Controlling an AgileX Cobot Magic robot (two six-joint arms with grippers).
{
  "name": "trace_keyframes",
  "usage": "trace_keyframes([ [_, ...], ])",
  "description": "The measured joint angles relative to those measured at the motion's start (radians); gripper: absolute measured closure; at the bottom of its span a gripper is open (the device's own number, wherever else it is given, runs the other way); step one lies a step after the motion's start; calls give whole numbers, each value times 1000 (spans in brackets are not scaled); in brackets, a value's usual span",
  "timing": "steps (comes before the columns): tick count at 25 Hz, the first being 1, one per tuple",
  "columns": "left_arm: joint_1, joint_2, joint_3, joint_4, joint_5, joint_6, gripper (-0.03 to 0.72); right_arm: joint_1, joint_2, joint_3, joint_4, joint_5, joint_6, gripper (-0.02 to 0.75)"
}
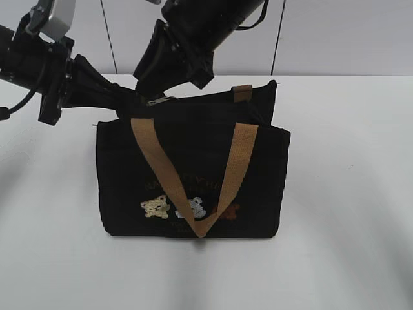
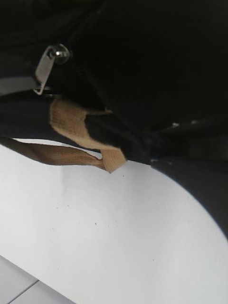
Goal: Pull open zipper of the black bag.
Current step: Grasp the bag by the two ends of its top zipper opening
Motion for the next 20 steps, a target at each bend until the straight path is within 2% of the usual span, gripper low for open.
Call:
trace_keyframes([
  [7,0,0,0,0,0,0,631,0,37,0,-7,50,0,516],
  [20,0,1,0,1,1,0,631,0,44,-2,-49,26,-1,503],
])
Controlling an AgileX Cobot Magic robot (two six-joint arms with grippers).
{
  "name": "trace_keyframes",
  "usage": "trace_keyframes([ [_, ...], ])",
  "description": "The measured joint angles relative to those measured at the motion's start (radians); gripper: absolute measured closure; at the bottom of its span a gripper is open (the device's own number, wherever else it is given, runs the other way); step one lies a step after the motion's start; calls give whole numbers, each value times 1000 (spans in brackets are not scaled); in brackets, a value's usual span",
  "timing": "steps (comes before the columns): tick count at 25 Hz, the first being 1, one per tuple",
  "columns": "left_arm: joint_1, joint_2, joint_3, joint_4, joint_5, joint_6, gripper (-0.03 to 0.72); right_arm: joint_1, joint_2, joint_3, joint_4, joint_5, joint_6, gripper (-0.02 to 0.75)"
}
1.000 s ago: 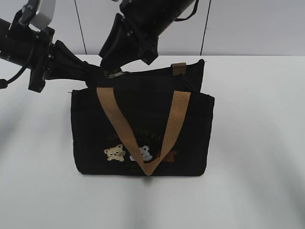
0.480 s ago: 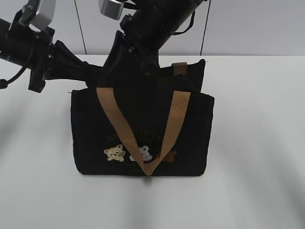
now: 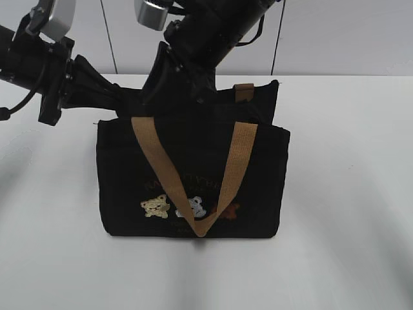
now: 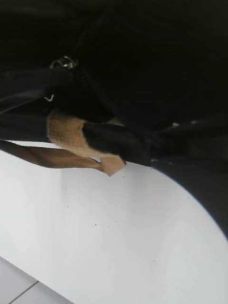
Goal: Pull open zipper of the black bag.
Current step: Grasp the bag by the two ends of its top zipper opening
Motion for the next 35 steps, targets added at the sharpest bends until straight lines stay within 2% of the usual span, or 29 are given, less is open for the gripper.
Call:
trace_keyframes([
  [2,0,0,0,0,0,0,632,0,0,0,-5,-1,0,535],
  [6,0,0,0,6,0,0,632,-1,0,0,-7,-1,12,699],
  [8,0,0,0,7,0,0,632,-3,0,0,-7,-1,29,730],
  [15,0,1,0,8,2,0,632,-10,0,0,-8,6,56,741],
  [25,-2,1,0,-2,16,0,633,-86,-6,0,26,46,94,753],
  [35,0,1,0,7,17,0,634,-108,-37,0,-165,49,97,753],
])
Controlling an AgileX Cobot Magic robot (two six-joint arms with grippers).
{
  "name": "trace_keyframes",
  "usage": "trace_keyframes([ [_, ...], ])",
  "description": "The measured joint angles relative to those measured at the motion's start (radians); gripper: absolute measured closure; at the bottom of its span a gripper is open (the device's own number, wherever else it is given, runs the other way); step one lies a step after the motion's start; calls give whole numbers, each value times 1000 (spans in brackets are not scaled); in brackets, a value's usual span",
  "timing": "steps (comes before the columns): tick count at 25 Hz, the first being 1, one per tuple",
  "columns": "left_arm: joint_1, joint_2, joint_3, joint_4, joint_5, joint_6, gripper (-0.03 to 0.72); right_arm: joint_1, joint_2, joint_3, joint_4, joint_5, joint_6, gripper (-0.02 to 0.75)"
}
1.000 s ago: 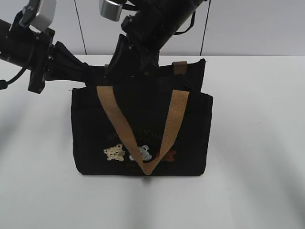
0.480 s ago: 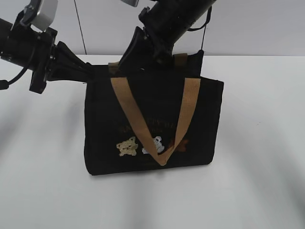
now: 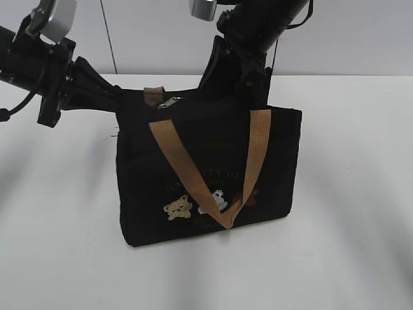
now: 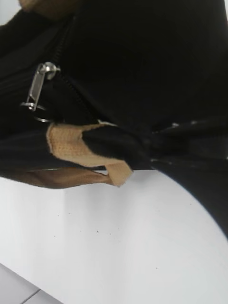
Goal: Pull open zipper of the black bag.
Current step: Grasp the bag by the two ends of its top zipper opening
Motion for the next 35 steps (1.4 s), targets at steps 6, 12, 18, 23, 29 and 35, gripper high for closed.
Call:
trace_keyframes([
  [6,0,0,0,0,0,0,634,0,-30,0,126,-1,-47,738],
  [12,0,0,0,0,0,0,634,7,-41,0,237,-1,-148,471],
  [18,0,0,0,0,-1,0,634,42,-10,0,198,-2,-164,444],
  [23,0,0,0,0,-1,0,634,65,17,0,163,-2,-231,444],
  [29,0,0,0,0,-1,0,634,69,42,-1,164,-2,-303,444],
  [35,0,0,0,2,-2,0,634,69,51,-1,166,-3,-307,444],
])
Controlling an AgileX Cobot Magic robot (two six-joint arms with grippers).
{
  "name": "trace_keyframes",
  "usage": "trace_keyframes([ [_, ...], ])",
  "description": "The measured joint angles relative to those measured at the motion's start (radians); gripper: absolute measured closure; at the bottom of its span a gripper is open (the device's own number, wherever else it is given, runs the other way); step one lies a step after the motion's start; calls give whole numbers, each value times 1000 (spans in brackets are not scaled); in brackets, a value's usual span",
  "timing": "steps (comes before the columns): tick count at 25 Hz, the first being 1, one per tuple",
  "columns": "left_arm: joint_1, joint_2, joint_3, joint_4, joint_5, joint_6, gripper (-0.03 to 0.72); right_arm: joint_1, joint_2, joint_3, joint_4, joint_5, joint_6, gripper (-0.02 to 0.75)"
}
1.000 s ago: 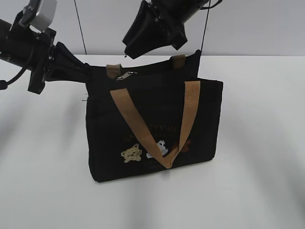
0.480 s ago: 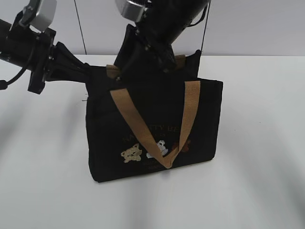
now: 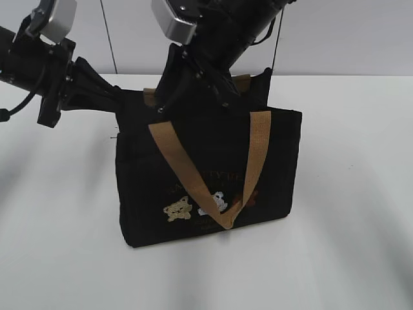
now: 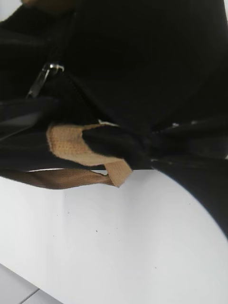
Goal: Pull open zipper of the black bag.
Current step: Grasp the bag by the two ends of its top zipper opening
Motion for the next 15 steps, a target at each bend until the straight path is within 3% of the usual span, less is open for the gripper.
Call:
trace_keyframes([
  [4,0,0,0,0,0,0,634,0,0,0,-18,0,17,457],
  [12,0,0,0,5,-6,0,634,1,0,0,-60,0,98,658],
  [15,0,0,0,5,-6,0,634,1,-2,0,-65,0,124,671],
])
